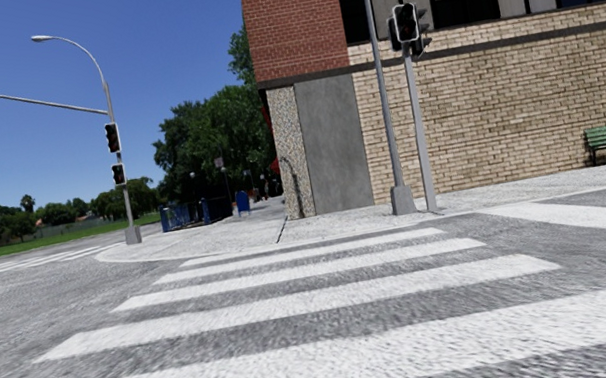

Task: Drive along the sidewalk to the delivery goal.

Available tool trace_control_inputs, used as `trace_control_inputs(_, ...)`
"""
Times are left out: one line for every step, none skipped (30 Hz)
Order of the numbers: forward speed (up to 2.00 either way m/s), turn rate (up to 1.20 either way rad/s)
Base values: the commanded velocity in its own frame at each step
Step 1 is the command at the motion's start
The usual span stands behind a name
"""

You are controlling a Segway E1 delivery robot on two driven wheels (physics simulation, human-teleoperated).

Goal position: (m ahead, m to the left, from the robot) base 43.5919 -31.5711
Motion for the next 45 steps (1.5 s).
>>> trace_control_inputs(2.00,0.00)
trace_control_inputs(2.00,0.00)
trace_control_inputs(2.00,0.00)
trace_control_inputs(2.00,0.00)
trace_control_inputs(2.00,0.00)
trace_control_inputs(2.00,0.00)
trace_control_inputs(2.00,0.00)
trace_control_inputs(2.00,0.00)
trace_control_inputs(2.00,0.00)
trace_control_inputs(2.00,0.00)
trace_control_inputs(2.00,0.00)
trace_control_inputs(2.00,0.00)
trace_control_inputs(2.00,0.00)
trace_control_inputs(2.00,0.00)
trace_control_inputs(2.00,0.00)
trace_control_inputs(2.00,0.00)
trace_control_inputs(2.00,0.00)
trace_control_inputs(2.00,0.00)
trace_control_inputs(2.00,0.00)
trace_control_inputs(2.00,0.00)
trace_control_inputs(2.00,0.00)
trace_control_inputs(2.00,0.00)
trace_control_inputs(2.00,0.00)
trace_control_inputs(2.00,0.00)
trace_control_inputs(2.00,0.00)
trace_control_inputs(2.00,0.00)
trace_control_inputs(2.00,0.00)
trace_control_inputs(2.00,0.00)
trace_control_inputs(2.00,0.00)
trace_control_inputs(2.00,0.00)
trace_control_inputs(2.00,0.00)
trace_control_inputs(2.00,0.00)
trace_control_inputs(2.00,0.00)
trace_control_inputs(2.00,0.00)
trace_control_inputs(2.00,0.00)
trace_control_inputs(2.00,0.00)
trace_control_inputs(2.00,0.00)
trace_control_inputs(2.00,0.00)
trace_control_inputs(2.00,0.00)
trace_control_inputs(2.00,0.00)
trace_control_inputs(2.00,0.00)
trace_control_inputs(2.00,0.00)
trace_control_inputs(2.00,0.00)
trace_control_inputs(2.00,0.00)
trace_control_inputs(2.00,0.00)
